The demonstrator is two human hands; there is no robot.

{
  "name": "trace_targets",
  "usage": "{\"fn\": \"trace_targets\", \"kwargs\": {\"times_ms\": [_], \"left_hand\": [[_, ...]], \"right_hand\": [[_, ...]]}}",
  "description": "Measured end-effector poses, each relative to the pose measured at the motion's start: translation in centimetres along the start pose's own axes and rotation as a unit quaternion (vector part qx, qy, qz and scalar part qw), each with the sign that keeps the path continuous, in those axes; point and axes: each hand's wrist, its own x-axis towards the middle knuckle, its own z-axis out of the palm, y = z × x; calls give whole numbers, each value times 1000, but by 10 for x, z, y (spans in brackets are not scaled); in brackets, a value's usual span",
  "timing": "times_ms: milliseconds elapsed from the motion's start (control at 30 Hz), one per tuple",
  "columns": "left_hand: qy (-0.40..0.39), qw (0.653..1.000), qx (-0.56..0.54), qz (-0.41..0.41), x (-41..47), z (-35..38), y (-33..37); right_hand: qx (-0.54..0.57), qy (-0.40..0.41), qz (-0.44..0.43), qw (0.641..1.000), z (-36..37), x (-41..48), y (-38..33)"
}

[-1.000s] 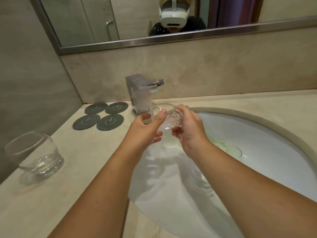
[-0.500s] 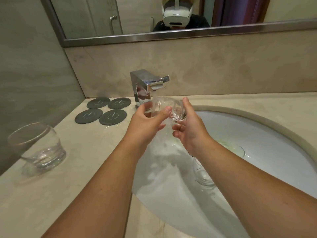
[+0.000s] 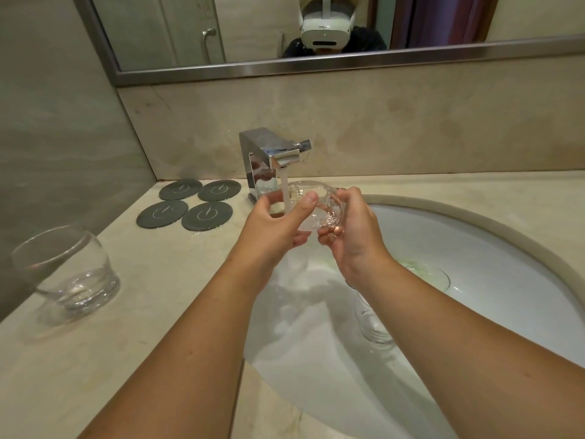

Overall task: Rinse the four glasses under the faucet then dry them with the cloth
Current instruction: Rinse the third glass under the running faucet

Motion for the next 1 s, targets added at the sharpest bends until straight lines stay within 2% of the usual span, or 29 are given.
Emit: {"fn": "trace_targets", "kwargs": {"times_ms": [167, 300, 500, 633, 767, 1000], "left_hand": [[-4, 999, -1, 42, 1, -2, 0], [-17, 998, 8, 59, 2, -2, 0], [-36, 999, -21, 17, 3, -2, -3], [-14, 1000, -10, -9, 2, -2, -4], [8, 1000, 5, 23, 4, -4, -3], [-21, 998, 29, 60, 3, -4, -3]], "right_hand": [[-23, -4, 41, 999, -3, 3, 1], [5, 3, 53, 999, -3, 2, -1], [31, 17, 31, 999, -1, 4, 0], [8, 1, 10, 1000, -1, 2, 1], [-11, -20, 22, 999, -1, 5, 5], [-11, -2, 59, 998, -3, 5, 3]]}}
